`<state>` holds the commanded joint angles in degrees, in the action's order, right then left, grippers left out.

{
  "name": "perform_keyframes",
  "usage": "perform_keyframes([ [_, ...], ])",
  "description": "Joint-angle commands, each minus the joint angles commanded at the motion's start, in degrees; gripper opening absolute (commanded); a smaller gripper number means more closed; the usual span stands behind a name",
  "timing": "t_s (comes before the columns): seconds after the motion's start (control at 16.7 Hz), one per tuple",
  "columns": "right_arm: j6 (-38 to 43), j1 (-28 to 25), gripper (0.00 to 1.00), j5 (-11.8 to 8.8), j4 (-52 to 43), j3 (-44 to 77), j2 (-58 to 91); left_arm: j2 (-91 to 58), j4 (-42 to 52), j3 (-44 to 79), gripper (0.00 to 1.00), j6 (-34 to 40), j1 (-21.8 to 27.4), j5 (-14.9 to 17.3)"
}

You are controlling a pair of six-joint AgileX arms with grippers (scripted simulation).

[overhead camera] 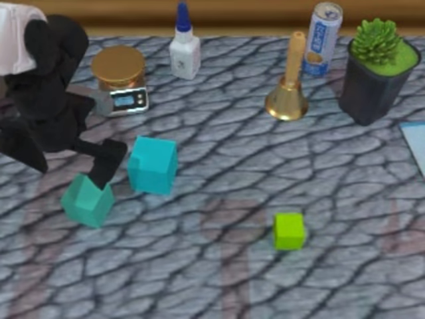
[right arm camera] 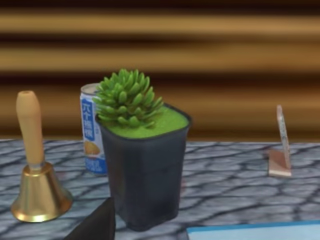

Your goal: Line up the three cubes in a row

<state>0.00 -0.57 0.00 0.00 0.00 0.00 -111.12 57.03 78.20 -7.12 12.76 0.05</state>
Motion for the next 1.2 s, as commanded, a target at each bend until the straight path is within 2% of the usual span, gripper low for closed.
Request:
perform_keyframes([
  [0.18,0.0,0.0,1.0,0.0,0.0,0.0,0.0,-2.1,-4.0,-2.2,1.0,-0.2,0.1,0.0],
  [0.48,0.0,0.0,1.0,0.0,0.0,0.0,0.0,-7.9,-16.1,-7.8,1.0,-0.2,0.2,0.1],
  [0.84,0.0,0.0,1.0,0.0,0.0,0.0,0.0,-9.2,-18.2,-9.0,1.0,-0.2,0.2,0.1],
  [1.2,0.0,0.0,1.0,0.0,0.0,0.0,0.0,-9.2,-18.2,-9.0,0.55,-0.2,0.2,0.1],
])
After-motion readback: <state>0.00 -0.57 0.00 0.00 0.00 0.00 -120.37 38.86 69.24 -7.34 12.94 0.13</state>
